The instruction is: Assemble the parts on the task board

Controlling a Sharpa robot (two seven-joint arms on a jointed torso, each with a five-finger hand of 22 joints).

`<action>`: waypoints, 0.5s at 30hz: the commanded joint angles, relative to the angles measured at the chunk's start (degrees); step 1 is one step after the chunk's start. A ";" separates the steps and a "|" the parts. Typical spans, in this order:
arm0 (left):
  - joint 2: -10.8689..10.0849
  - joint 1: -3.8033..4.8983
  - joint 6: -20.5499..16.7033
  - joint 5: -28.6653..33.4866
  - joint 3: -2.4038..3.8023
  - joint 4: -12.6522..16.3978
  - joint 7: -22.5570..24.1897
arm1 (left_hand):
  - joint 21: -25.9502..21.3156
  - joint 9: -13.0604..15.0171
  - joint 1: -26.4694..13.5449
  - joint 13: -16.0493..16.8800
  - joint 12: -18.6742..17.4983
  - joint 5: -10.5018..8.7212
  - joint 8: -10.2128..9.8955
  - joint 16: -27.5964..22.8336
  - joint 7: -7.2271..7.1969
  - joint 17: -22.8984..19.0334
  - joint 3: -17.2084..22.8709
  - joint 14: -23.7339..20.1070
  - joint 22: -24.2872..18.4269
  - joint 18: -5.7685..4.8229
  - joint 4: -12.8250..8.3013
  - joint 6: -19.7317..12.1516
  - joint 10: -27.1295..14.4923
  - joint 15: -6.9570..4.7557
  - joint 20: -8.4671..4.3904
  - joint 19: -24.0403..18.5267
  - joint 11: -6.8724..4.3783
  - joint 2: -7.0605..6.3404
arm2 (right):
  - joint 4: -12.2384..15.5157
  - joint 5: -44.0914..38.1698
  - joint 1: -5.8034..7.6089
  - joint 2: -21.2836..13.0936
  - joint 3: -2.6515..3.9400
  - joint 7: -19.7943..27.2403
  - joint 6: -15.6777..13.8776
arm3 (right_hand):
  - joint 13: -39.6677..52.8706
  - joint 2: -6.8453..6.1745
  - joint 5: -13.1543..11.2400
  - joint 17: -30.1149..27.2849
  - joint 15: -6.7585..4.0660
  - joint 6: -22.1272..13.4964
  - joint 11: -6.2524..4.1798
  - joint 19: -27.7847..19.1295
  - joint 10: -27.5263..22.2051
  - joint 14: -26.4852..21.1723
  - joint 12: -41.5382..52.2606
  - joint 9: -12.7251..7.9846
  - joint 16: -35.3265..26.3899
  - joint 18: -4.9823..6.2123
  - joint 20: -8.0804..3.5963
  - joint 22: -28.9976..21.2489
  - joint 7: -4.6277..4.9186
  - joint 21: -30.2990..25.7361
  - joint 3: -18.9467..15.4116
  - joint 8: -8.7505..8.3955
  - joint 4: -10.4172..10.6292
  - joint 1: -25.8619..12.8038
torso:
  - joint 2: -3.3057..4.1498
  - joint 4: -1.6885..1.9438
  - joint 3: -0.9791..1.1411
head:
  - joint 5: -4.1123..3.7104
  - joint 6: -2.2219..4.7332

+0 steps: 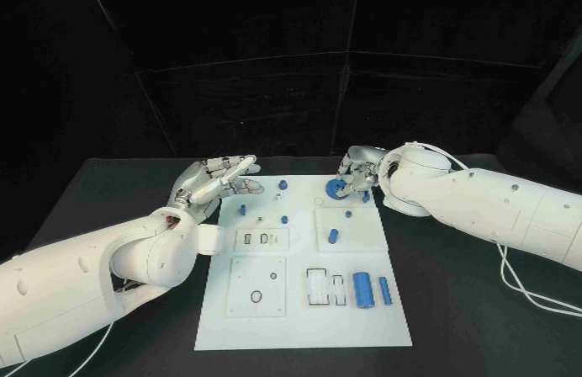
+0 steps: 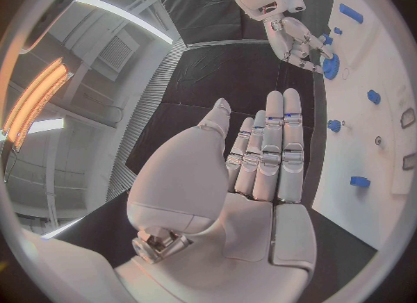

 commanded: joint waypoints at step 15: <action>0.05 0.10 0.74 -0.28 0.06 0.03 0.04 | 0.40 -0.01 0.30 -0.05 -0.41 0.25 -0.24 -0.07 -0.12 0.13 0.07 0.06 0.09 0.23 -0.55 0.05 -0.20 -0.11 0.10 0.21 -0.06 0.51 | -0.04 -0.36 0.08 0.32 0.02 -0.68 2.12 | 4.51 1.60 -0.86 0.21 0.06 2.59 -0.24 0.61 1.25 1.14 1.13 0.11 -0.46 -1.07 -0.20 0.75 -0.25 0.77 1.61 1.00 -0.55 0.40 | 0.02 0.05 -0.01 | -0.15 -0.14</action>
